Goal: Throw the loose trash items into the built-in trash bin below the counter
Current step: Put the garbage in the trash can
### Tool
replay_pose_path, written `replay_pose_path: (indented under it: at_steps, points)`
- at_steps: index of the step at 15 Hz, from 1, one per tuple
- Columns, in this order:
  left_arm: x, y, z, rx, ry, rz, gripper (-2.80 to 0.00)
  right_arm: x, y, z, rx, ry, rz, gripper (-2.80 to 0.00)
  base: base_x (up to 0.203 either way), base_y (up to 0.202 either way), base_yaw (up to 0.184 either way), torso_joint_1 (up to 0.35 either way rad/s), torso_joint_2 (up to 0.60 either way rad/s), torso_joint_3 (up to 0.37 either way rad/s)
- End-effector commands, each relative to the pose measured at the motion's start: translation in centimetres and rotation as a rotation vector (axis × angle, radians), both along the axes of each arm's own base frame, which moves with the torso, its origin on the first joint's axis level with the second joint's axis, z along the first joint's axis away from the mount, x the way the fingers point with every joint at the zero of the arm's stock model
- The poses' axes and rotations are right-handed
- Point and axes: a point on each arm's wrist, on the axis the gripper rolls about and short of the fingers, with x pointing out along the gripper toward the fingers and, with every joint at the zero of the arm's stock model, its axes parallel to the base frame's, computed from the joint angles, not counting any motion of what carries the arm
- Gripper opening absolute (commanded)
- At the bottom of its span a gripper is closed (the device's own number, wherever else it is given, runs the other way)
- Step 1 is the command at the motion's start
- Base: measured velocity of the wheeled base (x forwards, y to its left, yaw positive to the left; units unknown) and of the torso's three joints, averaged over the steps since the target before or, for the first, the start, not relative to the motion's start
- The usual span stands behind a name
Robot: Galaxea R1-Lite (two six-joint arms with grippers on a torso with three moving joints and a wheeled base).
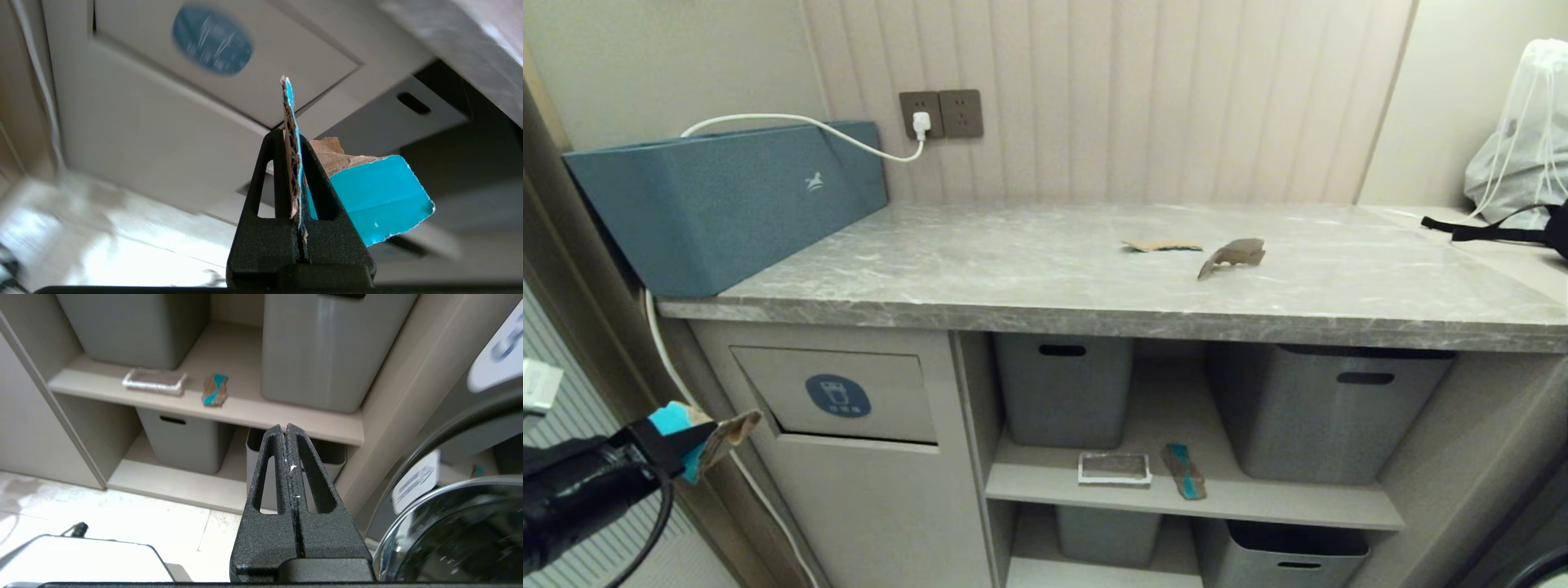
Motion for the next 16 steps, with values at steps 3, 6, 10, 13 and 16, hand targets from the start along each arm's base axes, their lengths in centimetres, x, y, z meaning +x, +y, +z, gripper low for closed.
replay_pose_path:
  at_steps: [3, 6, 10, 13, 16]
  points:
    - [1.7, 0.6, -1.7, -0.148, 0.085, 0.119, -2.8, 0.0, 0.0, 0.0, -0.002, 0.002, 0.001, -2.8, 0.0, 0.0, 0.0, -0.178, 0.47, 0.293]
    - [3.7, 1.2, -2.9, -0.229, 0.069, 0.167, -2.8, 0.0, 0.0, 0.0, -0.003, 0.003, 0.001, -2.8, 0.0, 0.0, 0.0, -0.159, 0.46, 0.301]
    - [6.8, 2.0, -5.6, -0.286, 0.042, 0.238, -2.8, 0.0, 0.0, 0.0, -0.013, 0.002, 0.003, -2.8, 0.0, 0.0, 0.0, -0.117, 0.43, 0.298]
    - [9.6, 2.8, -6.8, -0.395, -0.091, 0.274, -2.8, 0.0, 0.0, 0.0, 0.017, 0.002, -0.007, -2.8, 0.0, 0.0, 0.0, -0.032, 0.13, 0.082]
    - [12.9, 3.8, -9.1, -0.489, -0.16, 0.361, -2.8, 0.0, 0.0, 0.0, 0.038, 0.003, -0.011, -2.8, 0.0, 0.0, 0.0, -0.002, 0.02, 0.023]
